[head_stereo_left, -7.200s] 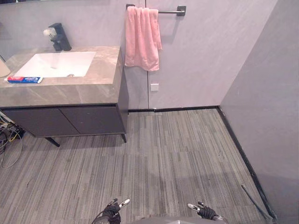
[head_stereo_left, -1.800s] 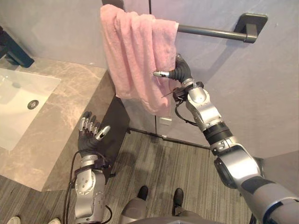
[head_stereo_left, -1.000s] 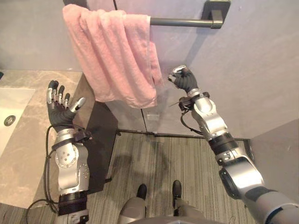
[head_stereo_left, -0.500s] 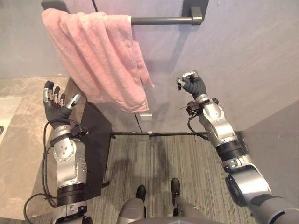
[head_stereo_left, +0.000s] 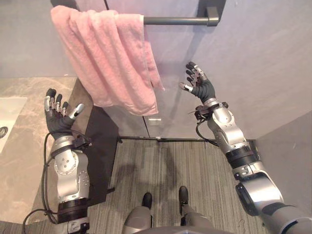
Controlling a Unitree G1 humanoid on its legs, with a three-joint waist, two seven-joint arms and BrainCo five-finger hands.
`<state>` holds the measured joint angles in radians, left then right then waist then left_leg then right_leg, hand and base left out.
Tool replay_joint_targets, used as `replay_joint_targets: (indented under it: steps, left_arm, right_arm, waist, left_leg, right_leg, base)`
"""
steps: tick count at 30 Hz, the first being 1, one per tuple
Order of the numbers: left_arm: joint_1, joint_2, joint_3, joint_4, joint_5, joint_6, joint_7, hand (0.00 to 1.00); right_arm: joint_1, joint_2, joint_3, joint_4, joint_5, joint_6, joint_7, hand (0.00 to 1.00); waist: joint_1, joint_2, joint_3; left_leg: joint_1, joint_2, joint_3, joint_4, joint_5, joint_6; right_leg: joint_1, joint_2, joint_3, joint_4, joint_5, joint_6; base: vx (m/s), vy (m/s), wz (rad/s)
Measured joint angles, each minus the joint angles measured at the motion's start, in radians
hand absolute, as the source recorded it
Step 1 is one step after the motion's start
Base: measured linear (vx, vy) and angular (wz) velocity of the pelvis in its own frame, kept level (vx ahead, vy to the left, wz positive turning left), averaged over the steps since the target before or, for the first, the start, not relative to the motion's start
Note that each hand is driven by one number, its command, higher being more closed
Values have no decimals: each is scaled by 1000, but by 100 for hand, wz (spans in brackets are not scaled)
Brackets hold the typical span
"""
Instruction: Organize washtable
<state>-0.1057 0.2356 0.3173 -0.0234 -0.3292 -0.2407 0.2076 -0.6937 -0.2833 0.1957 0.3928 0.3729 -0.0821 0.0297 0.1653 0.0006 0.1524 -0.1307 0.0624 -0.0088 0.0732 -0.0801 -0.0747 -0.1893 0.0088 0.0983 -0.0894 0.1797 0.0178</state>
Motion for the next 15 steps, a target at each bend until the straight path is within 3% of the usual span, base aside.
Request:
replay_joint_targets:
  steps: [8,15]
  left_arm:
    - [71,-13,-1,-74,-1,-3,-7,0]
    - [82,-74,0,-123,-17,-4,-21,0]
  right_arm:
    - [-35,30,1,-1,1,-1,-11,0]
    - [-89,53,1,-1,0,-5,-13,0]
  waist:
    - [10,-1,-1]
    - [18,-3,0]
  left_leg:
    - [0,0,-10,-15,2,-1]
    - [3,-1,-19,-39,16,-1]
  right_leg:
    - [3,-1,-9,0,0,0]
    - [3,-4,-26,0,-1,1]
  base:
    - [-8,-3,3]
    - [-2,-2,6]
